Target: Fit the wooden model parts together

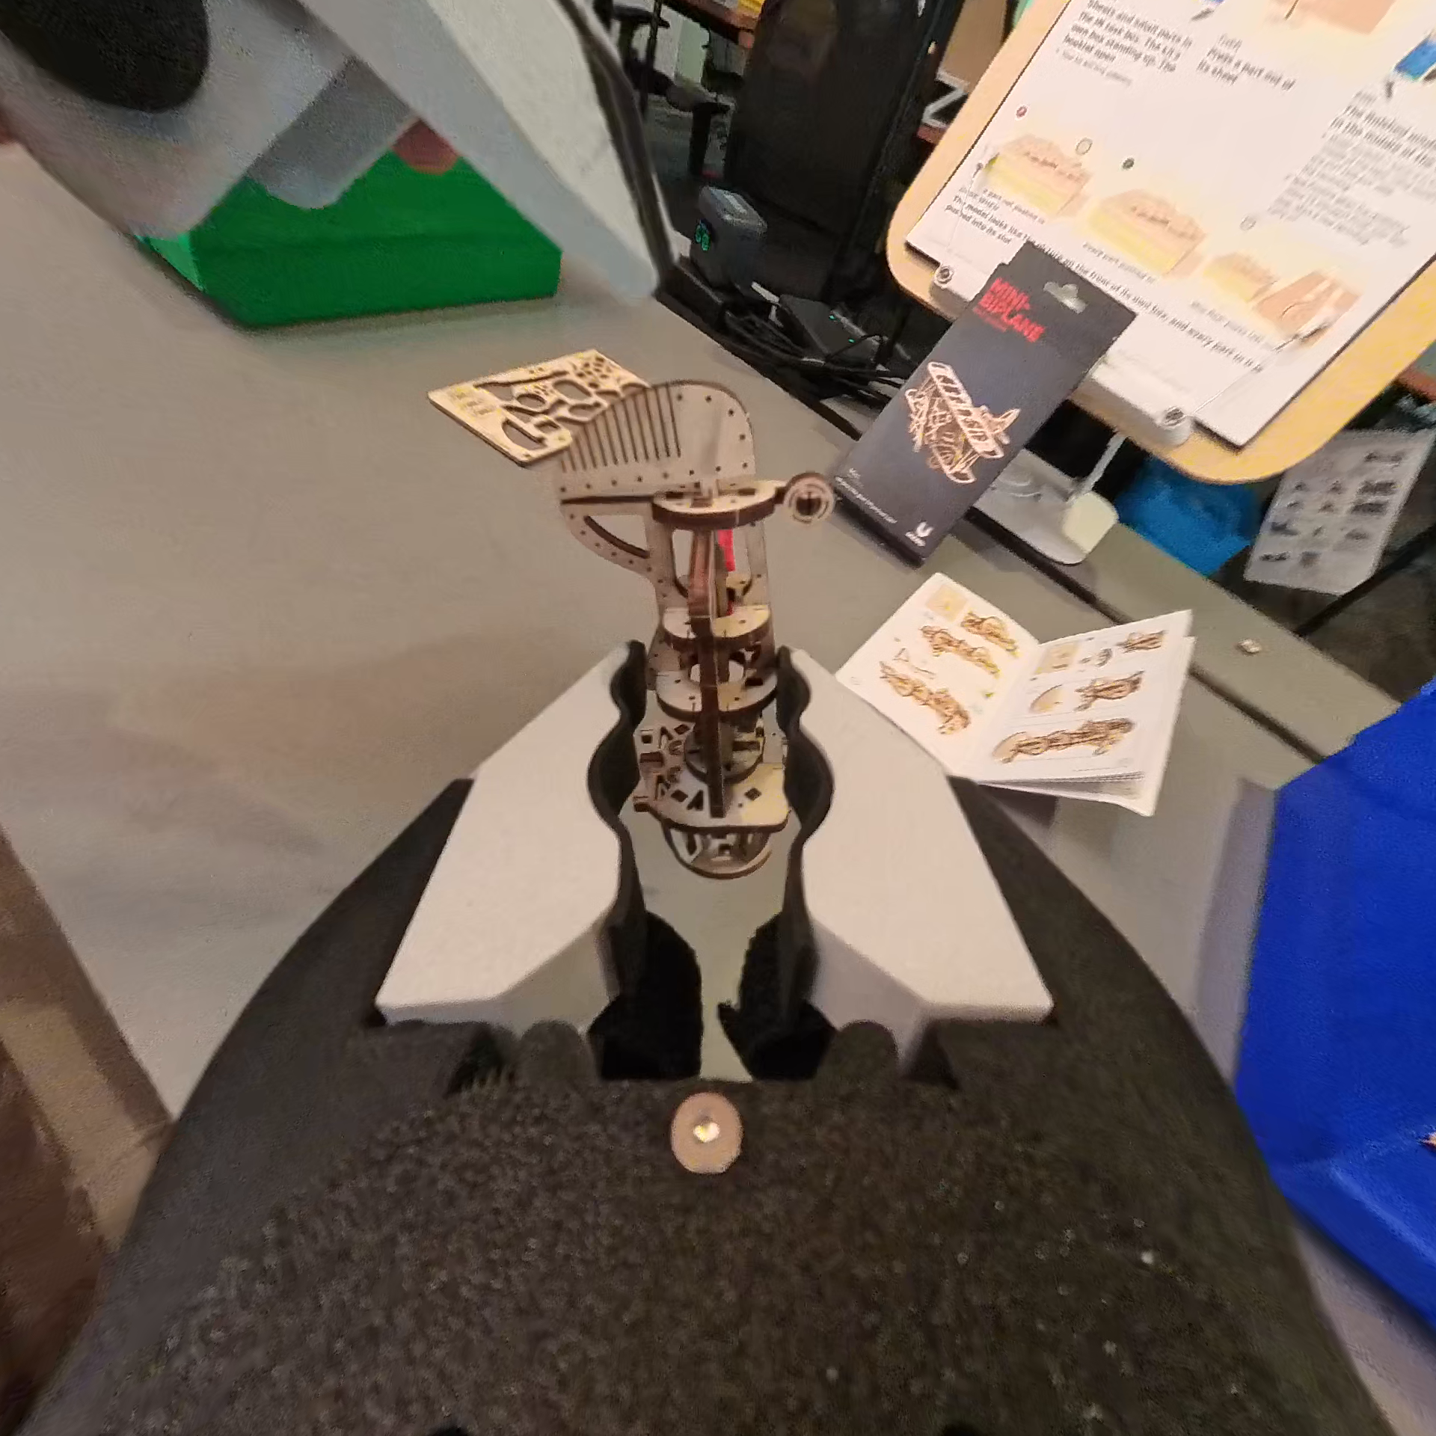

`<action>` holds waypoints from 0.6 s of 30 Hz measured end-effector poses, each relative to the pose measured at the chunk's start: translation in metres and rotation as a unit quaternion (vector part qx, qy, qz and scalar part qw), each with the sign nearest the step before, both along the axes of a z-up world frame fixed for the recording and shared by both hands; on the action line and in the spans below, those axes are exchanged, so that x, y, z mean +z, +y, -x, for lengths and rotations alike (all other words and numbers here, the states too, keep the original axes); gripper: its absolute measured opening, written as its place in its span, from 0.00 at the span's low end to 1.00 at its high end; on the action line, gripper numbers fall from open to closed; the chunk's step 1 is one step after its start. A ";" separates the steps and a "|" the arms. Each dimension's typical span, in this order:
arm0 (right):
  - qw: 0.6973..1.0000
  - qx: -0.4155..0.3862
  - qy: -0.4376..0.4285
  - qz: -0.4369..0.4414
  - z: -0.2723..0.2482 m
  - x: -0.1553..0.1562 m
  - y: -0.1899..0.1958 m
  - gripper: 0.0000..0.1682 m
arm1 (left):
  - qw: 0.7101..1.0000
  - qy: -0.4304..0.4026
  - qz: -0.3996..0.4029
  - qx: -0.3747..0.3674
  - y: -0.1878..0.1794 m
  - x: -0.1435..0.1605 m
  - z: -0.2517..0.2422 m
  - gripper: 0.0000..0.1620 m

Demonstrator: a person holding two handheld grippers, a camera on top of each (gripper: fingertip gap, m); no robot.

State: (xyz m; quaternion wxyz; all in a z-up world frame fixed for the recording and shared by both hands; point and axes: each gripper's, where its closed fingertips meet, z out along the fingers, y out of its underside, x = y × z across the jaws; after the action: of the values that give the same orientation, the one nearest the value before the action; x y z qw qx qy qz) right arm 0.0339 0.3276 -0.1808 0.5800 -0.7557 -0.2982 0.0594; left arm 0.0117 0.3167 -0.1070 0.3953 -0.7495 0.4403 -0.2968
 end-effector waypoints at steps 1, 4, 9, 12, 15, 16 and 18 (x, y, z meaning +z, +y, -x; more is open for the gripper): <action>1.000 -0.003 -0.020 -0.009 -0.001 0.001 0.000 0.19 | 1.000 0.002 0.013 -0.005 -0.003 -0.003 0.000 0.10; 0.997 -0.009 -0.075 -0.026 -0.004 0.000 -0.001 0.19 | 1.000 0.008 0.026 -0.014 -0.005 -0.009 0.002 0.06; 0.994 -0.002 -0.108 -0.037 0.000 0.000 -0.005 0.19 | 0.998 0.015 0.055 -0.033 -0.012 -0.019 0.003 0.03; 0.992 0.002 -0.123 -0.040 0.001 -0.001 -0.007 0.19 | 0.998 0.021 0.055 -0.038 -0.014 -0.022 0.005 0.00; 0.990 0.007 -0.132 -0.037 0.003 -0.004 -0.007 0.19 | 0.997 0.027 0.054 -0.042 -0.016 -0.026 0.007 0.00; 0.990 0.008 -0.137 -0.036 0.003 -0.006 -0.007 0.19 | 0.997 0.029 0.058 -0.044 -0.016 -0.028 0.008 0.00; 0.990 0.009 -0.139 -0.030 0.004 -0.009 -0.008 0.19 | 0.996 0.030 0.069 -0.049 -0.018 -0.030 0.008 0.00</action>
State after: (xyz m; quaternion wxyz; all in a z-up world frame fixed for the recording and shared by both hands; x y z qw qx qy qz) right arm 0.0297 0.3200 -0.1896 0.5552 -0.7358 -0.3846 -0.0497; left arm 0.0035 0.2991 -0.1373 0.3143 -0.7614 0.4663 -0.3226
